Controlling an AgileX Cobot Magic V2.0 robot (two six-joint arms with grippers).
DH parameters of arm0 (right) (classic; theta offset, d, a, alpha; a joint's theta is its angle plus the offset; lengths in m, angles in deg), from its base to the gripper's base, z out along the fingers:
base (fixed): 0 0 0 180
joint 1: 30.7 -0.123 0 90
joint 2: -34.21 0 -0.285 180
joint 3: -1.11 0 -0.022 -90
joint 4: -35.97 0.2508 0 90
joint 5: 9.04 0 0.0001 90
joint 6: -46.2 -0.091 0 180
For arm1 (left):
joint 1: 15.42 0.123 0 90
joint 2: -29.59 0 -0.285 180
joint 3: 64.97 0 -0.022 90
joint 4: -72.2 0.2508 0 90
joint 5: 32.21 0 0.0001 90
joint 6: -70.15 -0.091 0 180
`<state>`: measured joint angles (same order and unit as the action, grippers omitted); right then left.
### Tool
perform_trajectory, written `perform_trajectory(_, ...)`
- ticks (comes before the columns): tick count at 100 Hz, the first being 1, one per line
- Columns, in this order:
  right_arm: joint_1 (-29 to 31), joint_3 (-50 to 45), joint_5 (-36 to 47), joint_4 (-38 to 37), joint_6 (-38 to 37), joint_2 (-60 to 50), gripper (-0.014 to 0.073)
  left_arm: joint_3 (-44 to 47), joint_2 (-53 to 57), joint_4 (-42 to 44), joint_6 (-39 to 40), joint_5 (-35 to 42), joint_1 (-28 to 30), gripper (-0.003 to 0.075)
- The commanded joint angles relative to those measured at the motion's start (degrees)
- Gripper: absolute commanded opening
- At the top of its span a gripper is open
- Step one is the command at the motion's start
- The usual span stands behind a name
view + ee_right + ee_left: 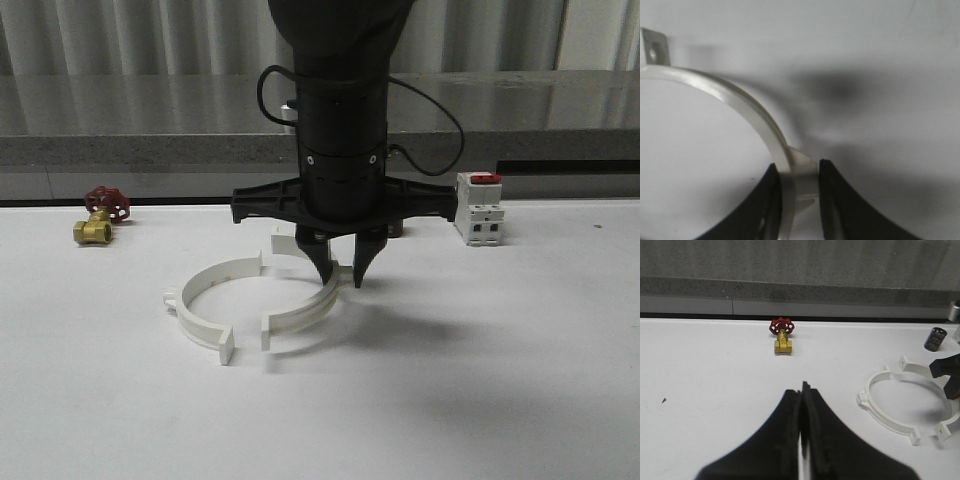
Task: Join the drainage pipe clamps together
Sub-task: 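Carry the clamp half to the placed half and press their ends together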
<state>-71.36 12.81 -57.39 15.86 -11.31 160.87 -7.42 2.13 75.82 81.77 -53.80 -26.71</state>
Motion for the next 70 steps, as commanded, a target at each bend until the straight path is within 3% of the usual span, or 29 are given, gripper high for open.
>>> perform_trajectory(1, -0.4, 2.0, 1.3, -0.9, -0.1, -2.6, 0.0081, -1.6, -0.3, 0.1, 0.0, 4.3, 0.1, -0.002)
perform_trajectory(70, -0.4, 4.4, 1.7, -0.1, -1.6, -0.2, 0.0081, -1.6, -0.3, -0.3, 0.0, 4.3, 0.1, -0.002)
